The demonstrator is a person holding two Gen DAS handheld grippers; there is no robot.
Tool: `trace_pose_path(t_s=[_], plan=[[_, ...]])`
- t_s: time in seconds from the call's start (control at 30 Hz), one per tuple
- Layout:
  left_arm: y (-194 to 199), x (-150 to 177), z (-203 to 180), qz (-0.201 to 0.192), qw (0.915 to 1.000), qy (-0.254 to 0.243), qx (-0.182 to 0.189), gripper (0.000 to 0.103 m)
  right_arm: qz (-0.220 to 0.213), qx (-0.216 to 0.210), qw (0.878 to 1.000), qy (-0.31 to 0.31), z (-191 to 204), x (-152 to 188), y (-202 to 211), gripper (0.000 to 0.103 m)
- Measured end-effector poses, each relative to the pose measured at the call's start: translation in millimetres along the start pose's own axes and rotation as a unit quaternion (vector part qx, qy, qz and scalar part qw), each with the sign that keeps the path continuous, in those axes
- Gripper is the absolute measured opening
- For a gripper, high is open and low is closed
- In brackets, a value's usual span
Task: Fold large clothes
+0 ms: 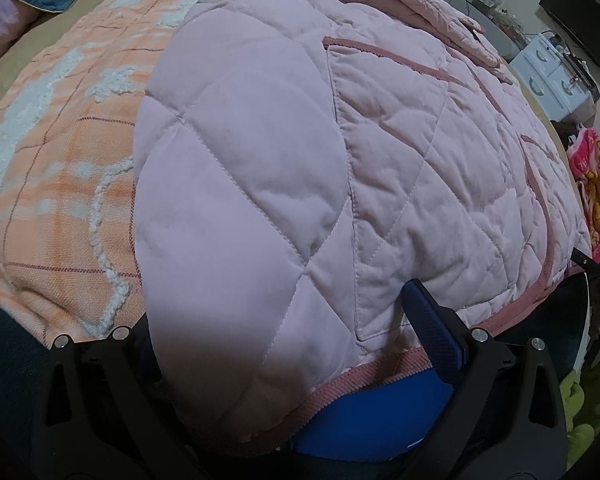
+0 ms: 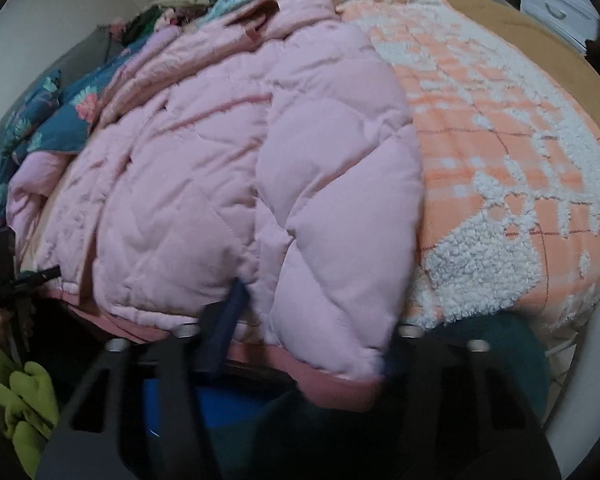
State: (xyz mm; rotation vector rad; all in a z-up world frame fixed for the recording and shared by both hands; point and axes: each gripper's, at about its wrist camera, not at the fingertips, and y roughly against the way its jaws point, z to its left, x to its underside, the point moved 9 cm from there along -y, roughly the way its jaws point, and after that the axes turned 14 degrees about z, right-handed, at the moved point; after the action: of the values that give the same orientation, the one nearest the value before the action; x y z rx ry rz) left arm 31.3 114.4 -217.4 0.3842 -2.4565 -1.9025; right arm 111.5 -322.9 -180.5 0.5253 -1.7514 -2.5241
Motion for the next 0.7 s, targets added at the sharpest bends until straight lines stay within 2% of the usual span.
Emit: trace_pose_path(t_s=[0.03, 0.07, 0.13, 0.2, 0.27, 0.3, 0.37, 0.4, 0.53, 0.7], plan=[[0, 0, 0, 0.000, 1.0000, 0.000, 0.000, 0.095, -0.020, -0.008, 1.000, 0.001, 6, -3, 10, 0.024], [1, 0, 0, -0.001, 1.0000, 0.000, 0.000, 0.094, -0.038, -0.013, 0.999, 0.011, 12, -6, 20, 0.021], [2, 0, 0, -0.003, 1.0000, 0.000, 0.000, 0.094, -0.066, -0.014, 0.997, 0.030, 24, -12, 37, 0.019], [5, 0, -1, -0.009, 1.0000, -0.002, 0.001, 0.089, -0.097, -0.019, 0.994, 0.050, 36, -21, 56, 0.018], [9, 0, -3, -0.017, 0.9999, -0.003, 0.003, 0.074, -0.113, -0.020, 0.992, 0.058, 42, -28, 65, 0.018], [12, 0, -3, -0.021, 0.9998, -0.004, 0.004, 0.070, -0.119, -0.018, 0.991, 0.062, 45, -32, 70, 0.018], [20, 0, -4, -0.031, 0.9995, -0.003, 0.005, 0.052, -0.124, -0.019, 0.990, 0.064, 47, -39, 74, 0.018], [23, 0, -5, -0.036, 0.9993, -0.004, 0.004, 0.047, -0.125, -0.019, 0.990, 0.064, 46, -42, 75, 0.018], [42, -1, -8, -0.064, 0.9979, -0.011, -0.010, 0.016, -0.130, -0.019, 0.989, 0.062, 45, -49, 80, 0.018], [64, -6, -16, -0.093, 0.9952, -0.028, -0.005, 0.012, -0.129, -0.014, 0.990, 0.055, 47, -54, 77, 0.017]])
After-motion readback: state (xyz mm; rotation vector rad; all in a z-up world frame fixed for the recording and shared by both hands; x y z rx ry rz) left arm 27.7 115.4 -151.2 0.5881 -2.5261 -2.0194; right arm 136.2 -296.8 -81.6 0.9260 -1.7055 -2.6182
